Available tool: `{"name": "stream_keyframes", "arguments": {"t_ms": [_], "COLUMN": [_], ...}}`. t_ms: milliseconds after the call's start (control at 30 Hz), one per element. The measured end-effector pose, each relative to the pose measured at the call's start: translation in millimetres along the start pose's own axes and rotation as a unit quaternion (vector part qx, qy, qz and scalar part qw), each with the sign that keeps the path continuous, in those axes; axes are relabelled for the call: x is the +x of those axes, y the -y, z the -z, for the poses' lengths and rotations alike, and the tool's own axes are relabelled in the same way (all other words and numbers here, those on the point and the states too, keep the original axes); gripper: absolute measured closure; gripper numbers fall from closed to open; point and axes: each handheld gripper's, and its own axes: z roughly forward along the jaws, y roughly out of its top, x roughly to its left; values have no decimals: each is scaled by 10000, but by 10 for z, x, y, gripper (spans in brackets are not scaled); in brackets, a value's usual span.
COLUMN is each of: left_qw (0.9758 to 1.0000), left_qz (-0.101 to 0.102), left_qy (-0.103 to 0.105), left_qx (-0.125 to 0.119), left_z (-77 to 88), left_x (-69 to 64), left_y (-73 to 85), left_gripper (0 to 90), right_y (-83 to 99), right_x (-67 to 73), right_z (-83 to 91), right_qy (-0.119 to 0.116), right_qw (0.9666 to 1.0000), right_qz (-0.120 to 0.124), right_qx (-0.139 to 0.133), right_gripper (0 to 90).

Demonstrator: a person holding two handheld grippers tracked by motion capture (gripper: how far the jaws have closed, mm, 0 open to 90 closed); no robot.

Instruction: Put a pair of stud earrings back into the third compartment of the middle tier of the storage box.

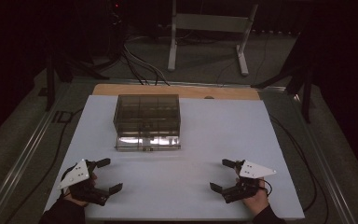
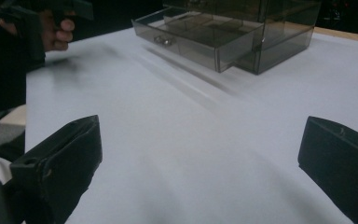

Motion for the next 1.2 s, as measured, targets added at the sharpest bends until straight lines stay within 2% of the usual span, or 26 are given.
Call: {"name": "stream_keyframes", "arguments": {"t_ms": [133,267,367,500,633,700,933,1200], "left_qw": [9998,9999,9999,9996,9995,9996,9997,9997], "left_qz": [-131,-91,-62,-153,-145,-136,-93,-87], "left_qy": [-11,-6,-42,-36,-22,-4,17,31], "left_qx": [115,114,146,214,273,227,215,217], "left_z": [-16,-22,-26,-42,-56,-53,-73,-74], "left_x": [-30,-24,-27,-59,-66,-65,-59,-63], "left_y": [-5,2,14,22,38,32,39,38], "left_gripper": [6,6,6,6,6,6,6,6], "right_y": [13,37,44,39,36,28,-59,-215], "right_x": [2,-16,-9,-10,-2,11,88,142], "right_z": [-26,-56,-78,-94,-103,-103,-101,-46], "right_qy": [39,-2,-40,-89,-143,-164,-348,-466], "right_qw": [10000,9999,9997,9996,9993,9992,9987,9987], "right_qz": [32,-63,-26,-50,-83,-68,62,119], "right_qx": [48,143,220,271,336,352,356,142], "right_gripper": [0,0,0,0,0,0,0,0]}}
